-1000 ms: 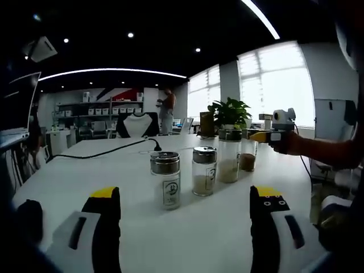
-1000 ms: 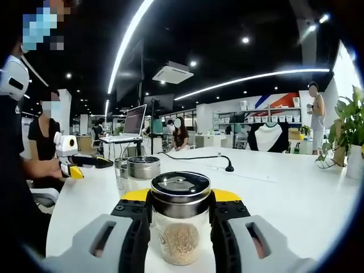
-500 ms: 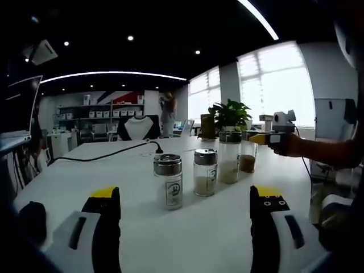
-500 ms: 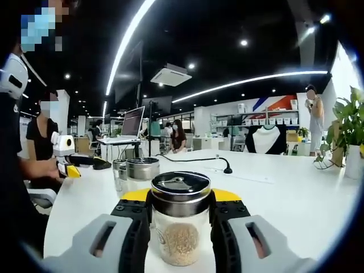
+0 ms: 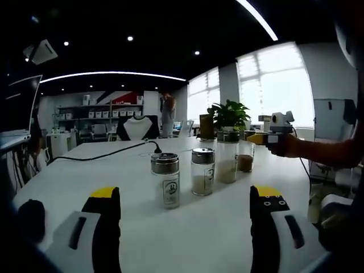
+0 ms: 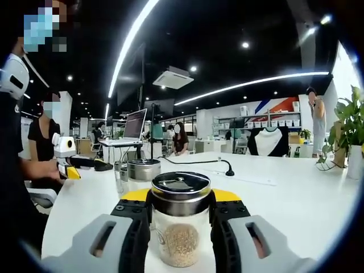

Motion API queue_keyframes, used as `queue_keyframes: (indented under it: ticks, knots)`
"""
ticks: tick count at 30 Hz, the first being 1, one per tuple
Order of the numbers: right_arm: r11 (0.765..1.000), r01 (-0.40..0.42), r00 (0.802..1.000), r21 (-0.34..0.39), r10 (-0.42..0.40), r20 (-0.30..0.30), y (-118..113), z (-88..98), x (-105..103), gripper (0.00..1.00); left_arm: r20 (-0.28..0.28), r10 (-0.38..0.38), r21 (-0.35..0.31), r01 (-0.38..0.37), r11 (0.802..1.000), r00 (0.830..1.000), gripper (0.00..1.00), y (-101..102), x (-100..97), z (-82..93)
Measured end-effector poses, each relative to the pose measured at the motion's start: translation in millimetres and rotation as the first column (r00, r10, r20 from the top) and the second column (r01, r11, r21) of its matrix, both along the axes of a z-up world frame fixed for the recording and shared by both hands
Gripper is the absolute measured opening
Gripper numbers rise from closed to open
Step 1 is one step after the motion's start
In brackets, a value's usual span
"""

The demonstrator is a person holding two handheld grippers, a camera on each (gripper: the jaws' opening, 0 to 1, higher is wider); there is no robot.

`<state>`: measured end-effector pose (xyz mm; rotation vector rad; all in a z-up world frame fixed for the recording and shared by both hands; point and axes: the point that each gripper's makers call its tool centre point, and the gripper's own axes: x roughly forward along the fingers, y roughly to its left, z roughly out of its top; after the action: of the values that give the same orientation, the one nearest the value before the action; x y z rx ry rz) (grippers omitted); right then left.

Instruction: Rotate the seasoning bottle until the label or dispensing opening points toward the visible target arrow and the bottle remains upright within the marked orientation range

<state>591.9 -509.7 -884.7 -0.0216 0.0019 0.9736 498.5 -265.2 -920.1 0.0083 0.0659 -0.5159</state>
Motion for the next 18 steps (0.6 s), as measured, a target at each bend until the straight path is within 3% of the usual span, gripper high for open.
queue_keyframes:
  ticks: [9, 13, 18]
  knots:
    - [1.0, -0.009, 1.0, 0.011, 0.009, -0.006, 0.2, 0.1, -0.9, 0.38, 0.006, 0.01, -0.013, -0.01, 1.0, 1.0, 1.0, 4.7, -4.9, 1.7]
    - [1.0, -0.006, 0.999, 0.027, 0.007, -0.039, -0.9, -2.1, -0.9, 0.38, 0.017, 0.011, -0.028, -0.01, 1.0, 1.0, 1.0, 4.4, -5.6, 5.4]
    - [0.999, 0.037, 0.999, 0.022, -0.037, -0.036, -9.4, -3.9, -1.7, 0.49, 0.016, 0.002, -0.021, -0.002, 1.0, 1.0, 1.0, 2.4, -5.9, 4.6]
